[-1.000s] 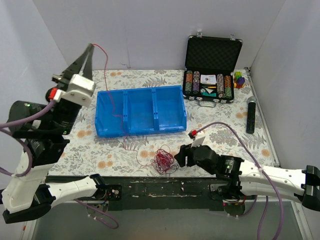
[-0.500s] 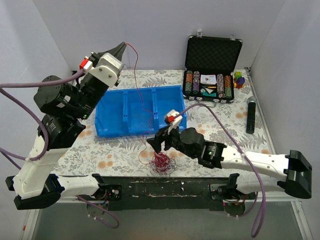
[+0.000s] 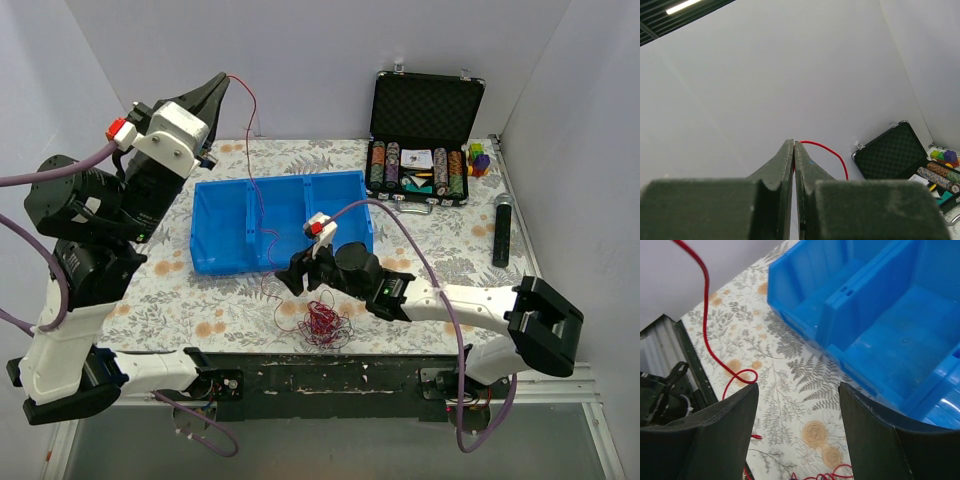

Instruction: Untangle the cables

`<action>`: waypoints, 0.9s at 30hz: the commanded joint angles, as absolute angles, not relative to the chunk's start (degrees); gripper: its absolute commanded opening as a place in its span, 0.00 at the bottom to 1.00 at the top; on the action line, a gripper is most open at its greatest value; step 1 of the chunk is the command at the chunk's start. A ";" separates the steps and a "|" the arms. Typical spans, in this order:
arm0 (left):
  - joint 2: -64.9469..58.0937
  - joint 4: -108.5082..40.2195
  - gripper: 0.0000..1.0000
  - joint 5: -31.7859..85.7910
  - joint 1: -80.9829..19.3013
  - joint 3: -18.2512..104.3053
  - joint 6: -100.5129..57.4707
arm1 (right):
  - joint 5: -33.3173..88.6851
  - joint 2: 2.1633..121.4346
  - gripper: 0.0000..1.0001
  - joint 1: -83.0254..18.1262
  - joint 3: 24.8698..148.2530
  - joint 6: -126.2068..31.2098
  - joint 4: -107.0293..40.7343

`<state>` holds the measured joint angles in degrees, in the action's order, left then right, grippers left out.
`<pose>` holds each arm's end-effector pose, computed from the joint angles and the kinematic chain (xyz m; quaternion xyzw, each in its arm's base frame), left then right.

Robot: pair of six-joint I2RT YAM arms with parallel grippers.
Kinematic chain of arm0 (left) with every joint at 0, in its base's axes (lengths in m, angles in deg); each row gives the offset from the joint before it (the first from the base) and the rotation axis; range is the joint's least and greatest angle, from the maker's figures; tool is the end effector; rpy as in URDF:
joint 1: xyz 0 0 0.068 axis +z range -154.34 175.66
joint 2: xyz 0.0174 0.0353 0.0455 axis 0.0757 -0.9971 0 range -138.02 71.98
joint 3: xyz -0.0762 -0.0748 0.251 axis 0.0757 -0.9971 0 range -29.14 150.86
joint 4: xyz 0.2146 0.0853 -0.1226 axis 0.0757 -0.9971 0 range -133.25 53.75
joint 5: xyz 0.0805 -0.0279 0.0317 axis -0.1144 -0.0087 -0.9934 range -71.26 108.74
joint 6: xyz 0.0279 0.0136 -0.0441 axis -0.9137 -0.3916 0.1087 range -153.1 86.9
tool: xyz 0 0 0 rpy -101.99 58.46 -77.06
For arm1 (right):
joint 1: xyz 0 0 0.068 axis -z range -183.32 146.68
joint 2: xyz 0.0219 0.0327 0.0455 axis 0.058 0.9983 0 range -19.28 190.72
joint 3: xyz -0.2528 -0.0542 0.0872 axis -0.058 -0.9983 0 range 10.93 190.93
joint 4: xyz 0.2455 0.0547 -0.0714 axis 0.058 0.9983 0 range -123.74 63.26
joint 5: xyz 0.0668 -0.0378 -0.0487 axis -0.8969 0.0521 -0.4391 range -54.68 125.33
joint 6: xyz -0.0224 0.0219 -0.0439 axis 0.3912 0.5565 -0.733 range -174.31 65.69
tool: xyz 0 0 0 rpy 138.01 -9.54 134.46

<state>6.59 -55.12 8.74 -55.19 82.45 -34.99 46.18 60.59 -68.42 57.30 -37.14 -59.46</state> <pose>0.0889 -0.0995 0.6219 0.1634 0.4972 -0.3114 0.7932 0.1403 0.2865 0.2735 -0.2478 0.7107 0.3769 0.5399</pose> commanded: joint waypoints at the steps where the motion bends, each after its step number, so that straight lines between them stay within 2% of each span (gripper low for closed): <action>1: 6.94 -56.46 0.00 9.42 -55.14 82.75 -35.12 | 38.23 61.93 0.72 -68.71 60.32 -33.93 -68.37; 14: 8.79 -56.20 0.00 9.87 -55.23 79.58 -36.62 | 38.40 56.04 0.69 -68.54 53.21 -33.13 -65.55; 27: 7.91 -56.81 0.00 9.43 -55.14 81.34 -36.00 | 37.26 65.26 0.60 -68.54 61.28 -31.55 -70.22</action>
<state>7.84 -56.02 9.33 -55.19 79.98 -36.22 37.52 63.89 -68.49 57.17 -31.92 -65.91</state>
